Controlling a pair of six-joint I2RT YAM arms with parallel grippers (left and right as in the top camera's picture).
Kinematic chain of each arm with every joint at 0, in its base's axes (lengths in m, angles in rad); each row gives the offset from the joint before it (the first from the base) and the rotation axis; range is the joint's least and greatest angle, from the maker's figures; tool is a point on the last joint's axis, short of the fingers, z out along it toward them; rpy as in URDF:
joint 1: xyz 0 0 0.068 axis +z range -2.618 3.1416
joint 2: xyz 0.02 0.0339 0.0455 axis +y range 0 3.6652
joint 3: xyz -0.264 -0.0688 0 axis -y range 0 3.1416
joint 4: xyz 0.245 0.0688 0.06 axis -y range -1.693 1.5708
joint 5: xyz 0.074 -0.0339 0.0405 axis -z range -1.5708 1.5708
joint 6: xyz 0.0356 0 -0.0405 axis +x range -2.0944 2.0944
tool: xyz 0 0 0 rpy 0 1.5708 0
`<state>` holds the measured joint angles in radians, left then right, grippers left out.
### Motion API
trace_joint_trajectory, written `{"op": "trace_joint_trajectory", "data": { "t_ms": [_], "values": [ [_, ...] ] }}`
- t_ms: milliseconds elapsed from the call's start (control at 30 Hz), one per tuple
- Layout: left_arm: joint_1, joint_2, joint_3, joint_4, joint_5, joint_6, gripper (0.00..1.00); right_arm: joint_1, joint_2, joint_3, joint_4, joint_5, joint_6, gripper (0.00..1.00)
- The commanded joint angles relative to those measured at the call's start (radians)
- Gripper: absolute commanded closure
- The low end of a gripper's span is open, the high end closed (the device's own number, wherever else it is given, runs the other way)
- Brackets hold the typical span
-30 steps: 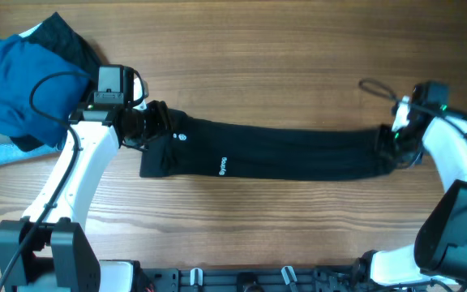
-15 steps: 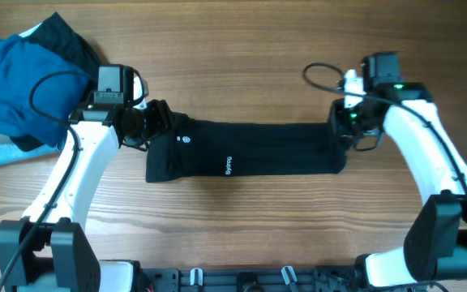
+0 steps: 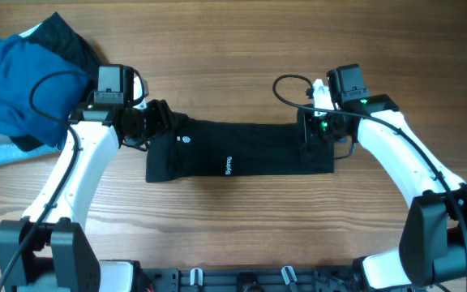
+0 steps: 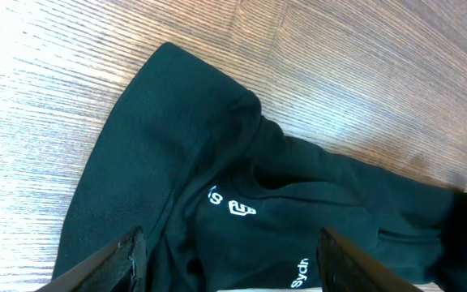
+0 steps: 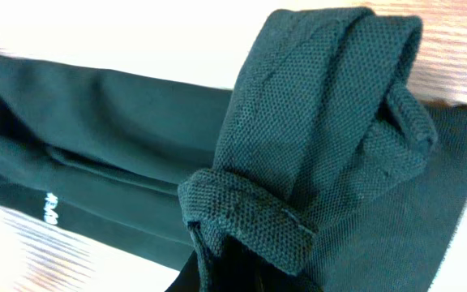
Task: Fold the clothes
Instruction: 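Fold the strip's right end leftward toward the left gripper with the right gripper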
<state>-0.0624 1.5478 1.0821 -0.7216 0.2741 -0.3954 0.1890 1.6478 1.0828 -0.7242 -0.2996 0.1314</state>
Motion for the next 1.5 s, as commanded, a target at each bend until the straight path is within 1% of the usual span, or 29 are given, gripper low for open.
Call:
{"op": "trace_joint_trajectory", "data": {
  "t_ms": [0,67,100,167,233,300,400,500,533,567,600,700,833,900,1000,1033,1133,1200,1233,1267,1333,1467],
  "values": [
    [0.008,-0.005,0.012,0.002,0.005,-0.003,0.33,0.024,0.006,-0.011,0.009,-0.058,0.012,0.8],
    [0.008,-0.005,0.012,0.002,0.005,-0.003,0.33,0.027,0.006,-0.011,0.006,-0.064,0.029,0.65],
    [0.008,-0.005,0.012,0.002,0.005,-0.003,0.33,0.03,0.006,-0.011,0.006,-0.085,0.025,0.6],
    [0.008,-0.005,0.012,0.002,0.005,-0.003,0.33,0.031,0.006,-0.011,0.009,-0.13,-0.002,0.56],
    [0.008,-0.005,0.012,0.002,0.005,-0.003,0.33,0.031,0.006,-0.011,0.01,-0.187,-0.039,0.49],
    [0.008,-0.005,0.012,0.002,0.005,-0.003,0.33,0.031,0.006,-0.011,0.005,-0.191,-0.048,0.46],
    [0.008,-0.005,0.012,0.002,0.005,-0.003,0.33,0.031,0.006,-0.011,0.008,-0.144,-0.037,0.45],
    [0.008,-0.005,0.012,0.002,0.005,-0.003,0.33,0.031,0.006,-0.011,-0.003,0.077,0.095,0.44],
    [0.008,-0.005,0.012,0.002,0.005,-0.003,0.33,0.031,0.007,-0.012,-0.01,0.189,0.174,0.44],
    [0.008,-0.005,0.012,0.002,0.005,-0.003,0.32,0.031,0.009,-0.012,-0.01,0.253,0.225,0.44],
    [0.008,-0.005,0.012,0.002,0.005,-0.003,0.32,0.031,0.013,-0.012,0.007,0.265,0.235,0.45],
    [0.008,-0.005,0.012,0.002,0.005,-0.002,0.32,0.031,0.034,-0.012,0.058,0.125,0.157,0.45],
    [0.008,-0.005,0.012,0.003,0.005,-0.002,0.32,0.031,0.084,-0.012,0.066,-0.087,0.13,0.4],
    [0.008,-0.005,0.012,0.003,0.005,-0.003,0.32,0.039,0.104,-0.012,0.067,-0.084,0.139,0.39],
    [0.008,-0.005,0.012,0.002,0.005,-0.002,0.32,0.044,0.133,-0.012,0.084,-0.064,0.168,0.35],
    [0.008,-0.005,0.012,0.002,0.005,-0.002,0.32,0.044,0.141,-0.012,0.091,-0.084,0.166,0.35],
    [0.008,-0.005,0.012,0.002,0.005,-0.002,0.32,0.044,0.144,-0.012,0.112,-0.232,0.126,0.36],
    [0.008,-0.005,0.012,0.003,0.005,-0.002,0.32,0.044,0.144,-0.012,0.122,-0.282,0.135,0.36],
    [0.008,-0.005,0.012,0.003,0.005,-0.002,0.32,0.044,0.144,-0.012,0.126,-0.285,0.143,0.4],
    [0.008,-0.005,0.012,0.002,0.005,-0.002,0.32,0.044,0.144,-0.012,0.131,-0.285,0.15,0.41],
    [0.008,-0.005,0.012,0.002,0.005,-0.002,0.32,0.044,0.144,-0.012,0.138,-0.263,0.173,0.46],
    [0.008,-0.005,0.012,0.002,0.005,-0.002,0.32,0.044,0.144,-0.012,0.132,-0.174,0.212,0.46]
  ]
}}
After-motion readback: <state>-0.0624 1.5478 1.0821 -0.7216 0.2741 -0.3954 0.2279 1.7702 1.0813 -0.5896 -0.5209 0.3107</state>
